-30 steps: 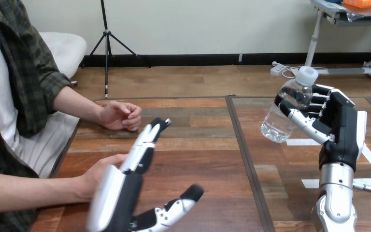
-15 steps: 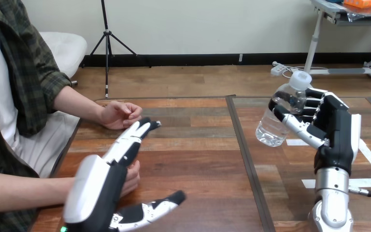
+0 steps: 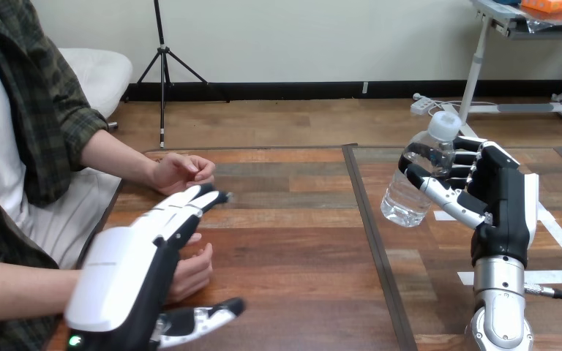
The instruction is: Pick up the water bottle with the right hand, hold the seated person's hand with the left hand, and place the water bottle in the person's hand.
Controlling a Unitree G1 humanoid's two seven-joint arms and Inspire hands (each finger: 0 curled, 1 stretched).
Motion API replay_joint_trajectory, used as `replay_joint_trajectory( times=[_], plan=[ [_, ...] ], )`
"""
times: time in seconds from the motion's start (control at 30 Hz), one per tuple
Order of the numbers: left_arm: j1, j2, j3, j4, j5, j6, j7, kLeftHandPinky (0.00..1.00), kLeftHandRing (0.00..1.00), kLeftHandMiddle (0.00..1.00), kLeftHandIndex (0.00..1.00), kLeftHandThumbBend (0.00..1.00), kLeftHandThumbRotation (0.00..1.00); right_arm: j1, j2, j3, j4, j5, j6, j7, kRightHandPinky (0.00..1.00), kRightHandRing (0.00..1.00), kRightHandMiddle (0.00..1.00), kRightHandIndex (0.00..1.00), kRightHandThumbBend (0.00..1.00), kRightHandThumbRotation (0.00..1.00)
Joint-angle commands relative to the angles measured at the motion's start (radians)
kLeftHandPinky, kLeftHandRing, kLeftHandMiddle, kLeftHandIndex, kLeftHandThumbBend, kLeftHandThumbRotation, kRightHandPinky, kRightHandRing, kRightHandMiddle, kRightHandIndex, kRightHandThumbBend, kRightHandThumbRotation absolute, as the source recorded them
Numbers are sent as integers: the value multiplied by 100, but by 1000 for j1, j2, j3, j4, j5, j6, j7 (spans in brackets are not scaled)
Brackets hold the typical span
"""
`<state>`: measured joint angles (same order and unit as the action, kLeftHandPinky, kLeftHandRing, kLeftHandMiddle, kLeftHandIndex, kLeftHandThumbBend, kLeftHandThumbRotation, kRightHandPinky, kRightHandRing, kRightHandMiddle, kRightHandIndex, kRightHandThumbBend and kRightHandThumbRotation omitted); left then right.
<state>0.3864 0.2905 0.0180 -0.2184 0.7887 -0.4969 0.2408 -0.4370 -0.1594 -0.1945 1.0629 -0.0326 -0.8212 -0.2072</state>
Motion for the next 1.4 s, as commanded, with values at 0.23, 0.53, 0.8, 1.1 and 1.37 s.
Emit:
replay_joint_trajectory(
  times=[0.23, 0.53, 0.8, 1.1, 1.37],
  plan=[
    [-16, 50, 63, -105, 153, 137, 16, 77, 84, 84, 78, 87, 13, -42, -6, 13, -81, -23, -24, -16, 38, 44, 50, 54, 73, 0],
    [-21, 85, 69, -140, 231, 265, -77, 76, 82, 82, 77, 88, 12, -37, -1, 15, -83, -31, -30, -20, 39, 45, 50, 55, 74, 0],
    [-31, 115, 68, -161, 276, 363, -177, 78, 82, 82, 79, 86, 14, -34, 5, 14, -82, -18, -40, -2, 39, 45, 50, 55, 73, 0],
    [-66, 142, 57, -136, 337, 458, -244, 77, 80, 80, 78, 88, 13, -25, 5, 21, -91, -34, -39, -15, 39, 45, 50, 55, 72, 0],
    [-106, 170, 36, -117, 400, 543, -358, 79, 82, 82, 80, 87, 16, -16, 4, 27, -100, -34, -36, -14, 39, 45, 50, 55, 72, 0]
  ],
)
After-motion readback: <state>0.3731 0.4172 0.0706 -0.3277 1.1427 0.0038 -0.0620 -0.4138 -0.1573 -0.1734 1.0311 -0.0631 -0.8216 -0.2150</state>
